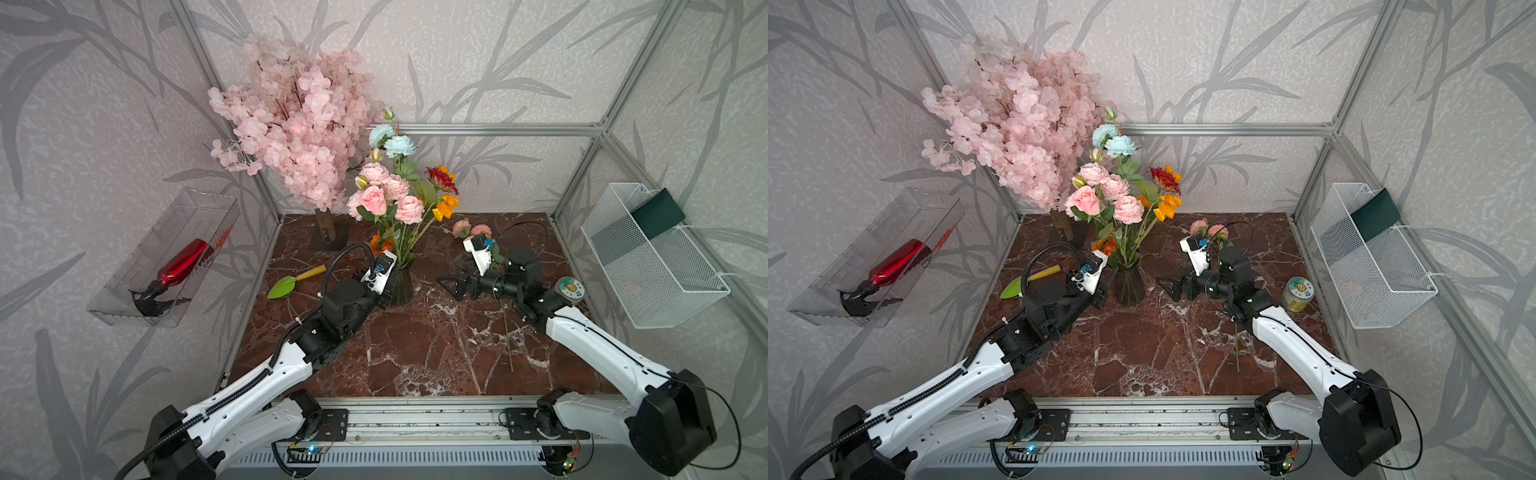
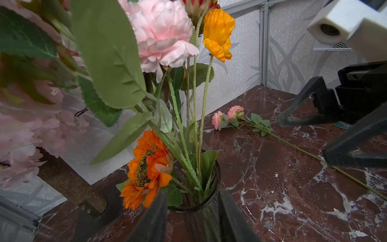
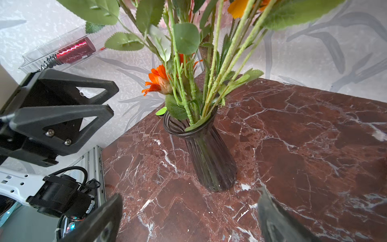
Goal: Pick out pink flowers from the vase
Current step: Pick up the flower from the vase.
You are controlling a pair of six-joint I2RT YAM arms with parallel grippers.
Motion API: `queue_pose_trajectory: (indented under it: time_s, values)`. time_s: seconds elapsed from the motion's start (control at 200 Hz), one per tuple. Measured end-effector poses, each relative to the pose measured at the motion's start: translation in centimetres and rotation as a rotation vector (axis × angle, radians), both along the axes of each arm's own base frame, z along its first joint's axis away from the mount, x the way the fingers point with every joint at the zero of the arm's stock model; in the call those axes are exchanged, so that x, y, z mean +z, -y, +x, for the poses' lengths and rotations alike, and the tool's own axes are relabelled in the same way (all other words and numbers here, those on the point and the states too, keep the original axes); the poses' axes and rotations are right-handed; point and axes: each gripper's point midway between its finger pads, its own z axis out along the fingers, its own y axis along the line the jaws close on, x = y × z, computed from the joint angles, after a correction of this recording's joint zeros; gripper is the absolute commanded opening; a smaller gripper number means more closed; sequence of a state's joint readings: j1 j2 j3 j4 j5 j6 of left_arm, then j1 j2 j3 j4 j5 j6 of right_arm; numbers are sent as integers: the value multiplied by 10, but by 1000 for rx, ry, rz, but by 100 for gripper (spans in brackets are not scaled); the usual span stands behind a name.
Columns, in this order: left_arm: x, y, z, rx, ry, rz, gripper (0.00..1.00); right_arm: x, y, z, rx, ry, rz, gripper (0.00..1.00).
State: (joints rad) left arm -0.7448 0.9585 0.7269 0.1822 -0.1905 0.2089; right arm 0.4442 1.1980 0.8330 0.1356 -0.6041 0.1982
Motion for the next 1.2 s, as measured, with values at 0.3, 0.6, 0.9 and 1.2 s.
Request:
queue_pose_trajectory:
  time_s: [0.3,0.6,0.9,1.2]
  values:
    - [-25,17,24,24,-38,51,30,2,-1,-1,8,7,5,99]
    - [-11,20,45,103,-46,18,30,1,-1,-1,9,7,-1,99]
    - [10,17,51,160,-127,-65,29,1,0,-2,9,5,-2,99]
    - [-12,25,56,184,-229,-79,27,2,0,-3,10,7,-1,99]
